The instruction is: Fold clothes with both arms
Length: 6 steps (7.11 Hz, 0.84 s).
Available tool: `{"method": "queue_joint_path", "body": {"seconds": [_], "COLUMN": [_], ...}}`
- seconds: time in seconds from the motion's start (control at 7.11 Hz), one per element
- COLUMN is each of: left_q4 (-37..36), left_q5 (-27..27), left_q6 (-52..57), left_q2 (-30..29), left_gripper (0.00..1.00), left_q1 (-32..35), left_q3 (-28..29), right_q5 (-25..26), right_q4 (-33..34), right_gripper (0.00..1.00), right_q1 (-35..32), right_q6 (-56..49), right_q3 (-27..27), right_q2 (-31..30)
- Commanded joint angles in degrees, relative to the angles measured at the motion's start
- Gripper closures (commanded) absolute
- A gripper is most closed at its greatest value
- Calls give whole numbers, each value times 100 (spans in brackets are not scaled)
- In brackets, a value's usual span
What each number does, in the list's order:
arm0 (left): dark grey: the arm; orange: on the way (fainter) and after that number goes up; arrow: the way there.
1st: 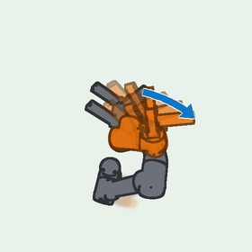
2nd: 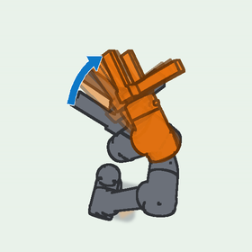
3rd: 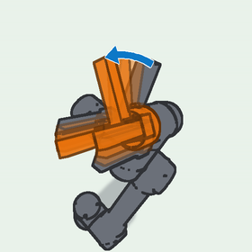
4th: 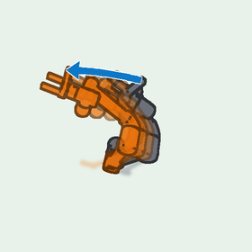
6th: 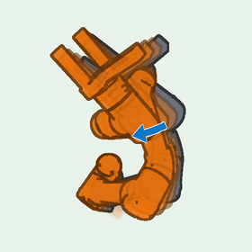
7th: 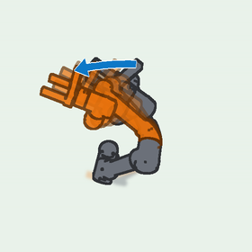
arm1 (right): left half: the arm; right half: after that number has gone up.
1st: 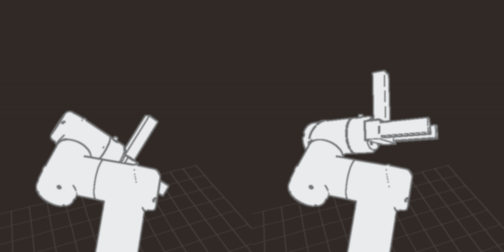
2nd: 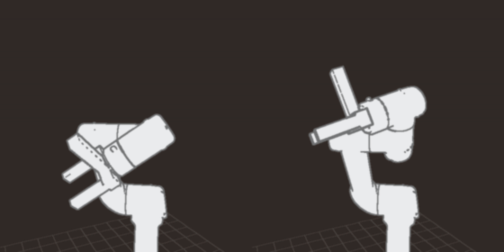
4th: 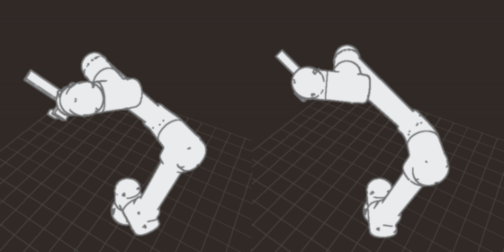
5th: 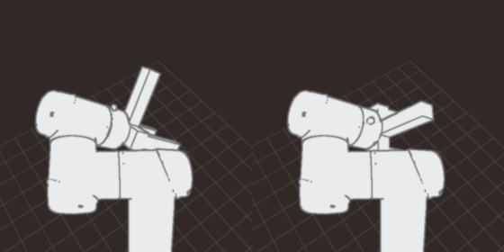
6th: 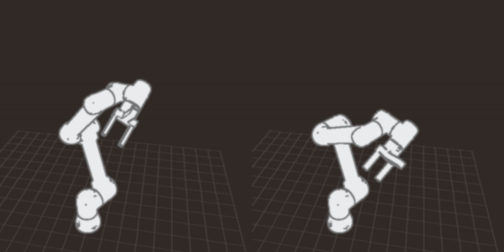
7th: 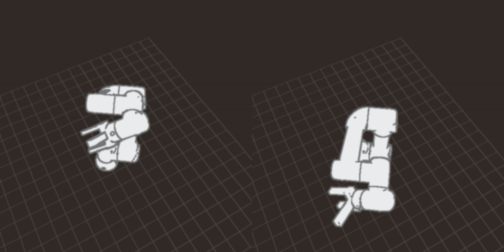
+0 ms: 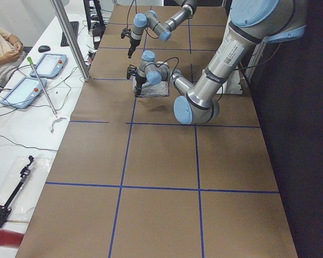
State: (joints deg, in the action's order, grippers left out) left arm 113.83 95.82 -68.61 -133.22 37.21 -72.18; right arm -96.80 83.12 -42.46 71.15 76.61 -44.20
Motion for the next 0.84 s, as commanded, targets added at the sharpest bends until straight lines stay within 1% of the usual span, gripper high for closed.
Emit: {"method": "queue_joint_path", "body": {"seconds": [0.0, 0.28, 0.42, 0.56, 0.7], "left_q4": [526, 492, 413, 204, -408], "left_q5": [7, 181, 548, 656, 866], "left_q6": [740, 1025, 1025, 1069, 1496], "left_q2": [-117, -82, 84, 625, 996], "left_gripper": [0, 0, 0, 0, 0], "left_q1": [556, 717, 726, 726, 761], "left_q3": [679, 444, -28, -964, -1904], "right_q5": [3, 3, -40, -467, -776], "right_q4": [-68, -59, -15, 37, 99], "right_gripper": [0, 0, 0, 0, 0], "right_q1": [36, 115, 124, 98, -102], "right_q6": [4, 4, -13, -91, -327], "right_q3": [38, 161, 475, 1035, 1537], "right_q2": [-62, -79, -245, -612, -1025]}}
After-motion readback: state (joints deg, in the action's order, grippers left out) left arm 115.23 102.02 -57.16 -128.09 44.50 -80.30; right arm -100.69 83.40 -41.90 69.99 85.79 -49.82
